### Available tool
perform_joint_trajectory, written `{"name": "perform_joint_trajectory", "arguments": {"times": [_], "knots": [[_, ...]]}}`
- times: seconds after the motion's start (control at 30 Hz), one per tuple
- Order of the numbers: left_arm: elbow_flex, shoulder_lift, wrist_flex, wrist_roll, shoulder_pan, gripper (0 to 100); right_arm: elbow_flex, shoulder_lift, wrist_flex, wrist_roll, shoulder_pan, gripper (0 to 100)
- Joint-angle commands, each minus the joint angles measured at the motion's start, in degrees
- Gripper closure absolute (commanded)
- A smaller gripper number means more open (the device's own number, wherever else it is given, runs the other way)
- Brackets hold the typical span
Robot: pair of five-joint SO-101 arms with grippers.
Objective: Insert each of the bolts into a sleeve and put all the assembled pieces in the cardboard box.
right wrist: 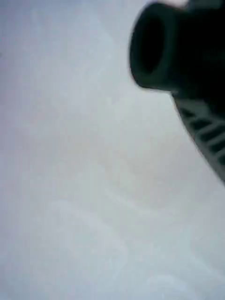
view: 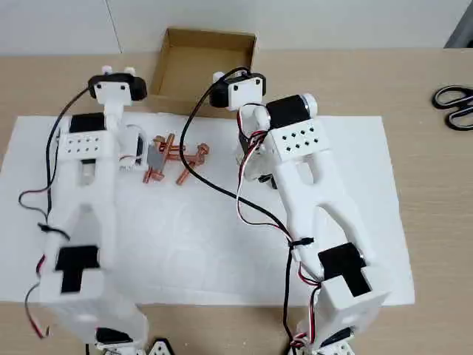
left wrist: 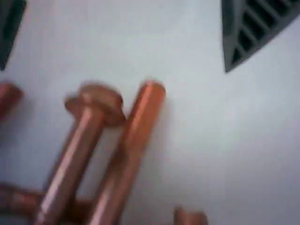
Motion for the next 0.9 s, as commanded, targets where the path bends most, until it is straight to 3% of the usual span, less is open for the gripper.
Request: {"name": "perform_joint_trajectory", "arguments": {"times": [0.0, 0.27, 0.53, 0.87], "knots": [[-8.04, 5.19, -1.14, 1.76, 0.44, 72, -2.64, -3.82, 0.48, 0.26, 0.75, 99.5], [-14.99, 13.45, -1.23, 2.02, 0.44, 72, -2.55, -3.74, 0.48, 0.26, 0.75, 99.5], [-17.45, 16.53, -1.23, 2.02, 0.44, 85, -2.55, -3.74, 0.48, 0.18, 0.75, 99.5], [-17.45, 19.78, -1.58, 2.02, 0.44, 85, -2.55, -3.74, 0.48, 0.09, 0.75, 99.5]]}}
